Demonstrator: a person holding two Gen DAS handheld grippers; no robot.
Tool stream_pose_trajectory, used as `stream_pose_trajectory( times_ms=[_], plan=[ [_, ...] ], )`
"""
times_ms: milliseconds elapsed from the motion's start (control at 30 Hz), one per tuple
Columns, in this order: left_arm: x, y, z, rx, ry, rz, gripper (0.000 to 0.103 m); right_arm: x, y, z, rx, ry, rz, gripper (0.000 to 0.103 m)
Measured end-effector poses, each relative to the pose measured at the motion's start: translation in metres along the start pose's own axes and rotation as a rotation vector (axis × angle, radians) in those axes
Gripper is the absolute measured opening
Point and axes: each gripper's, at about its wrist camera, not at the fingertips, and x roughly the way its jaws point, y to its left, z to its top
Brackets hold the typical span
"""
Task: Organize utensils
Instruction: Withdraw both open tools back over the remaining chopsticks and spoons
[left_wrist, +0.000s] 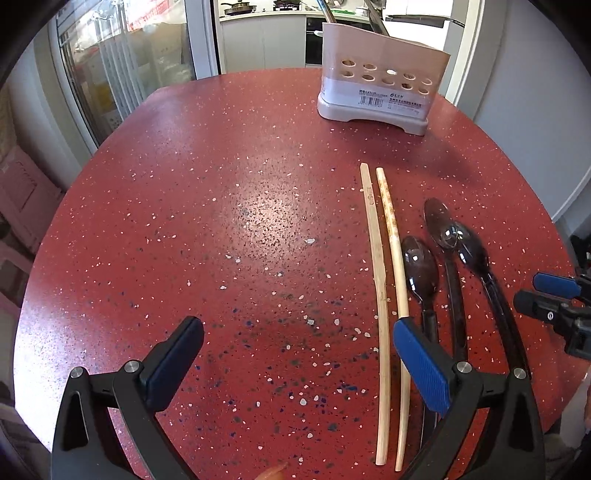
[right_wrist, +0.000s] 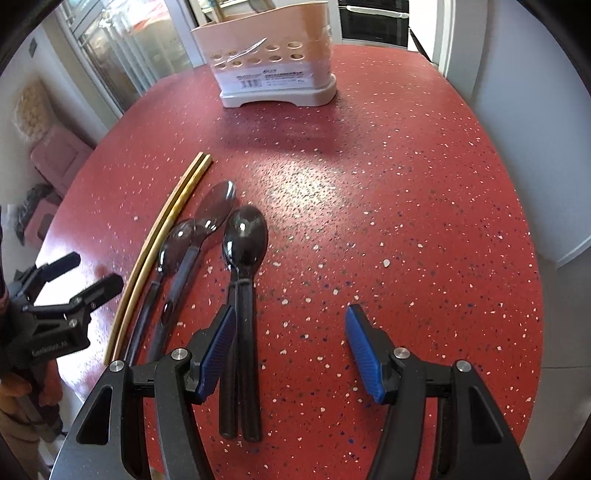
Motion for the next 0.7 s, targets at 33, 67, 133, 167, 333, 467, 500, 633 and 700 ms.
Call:
stream_pose_trajectory(
  times_ms=[33,67,133,167,333,467,500,633,700],
  plan=[
    [0.004,-0.001,0.001,-0.002,0.003,-0.002,0.103,0.001,0.001,-0.001,-0.008,0.002,-0.005,0.065],
    [0.008,-0.001,0.002,-0.004,0.006,-0.007,0.103,0.002,0.003,-0.002,-0.015,0.005,-0.008,0.065],
    [0.011,0.001,-0.002,-0.005,0.009,-0.013,0.103,0.003,0.005,-0.004,-0.028,0.014,-0.013,0.065],
    [0.011,0.003,-0.005,-0.003,0.009,-0.014,0.103,0.004,0.006,-0.004,-0.032,0.017,-0.017,0.065],
    [0.015,-0.002,-0.008,0.006,0.017,-0.007,0.103,0.006,0.009,-0.007,-0.049,0.02,-0.049,0.065],
    [0.018,-0.001,-0.015,0.008,0.02,-0.003,0.103,0.007,0.01,-0.007,-0.058,0.023,-0.056,0.065],
    [0.021,-0.002,-0.015,0.007,0.023,-0.003,0.103,0.007,0.011,-0.006,-0.063,0.024,-0.062,0.065],
    [0.03,0.001,-0.011,0.005,0.028,0.005,0.103,0.012,0.017,-0.004,-0.088,0.025,-0.091,0.065],
    [0.029,0.002,-0.007,0.002,0.03,0.005,0.103,0.012,0.016,-0.003,-0.083,0.024,-0.09,0.065]
  ],
)
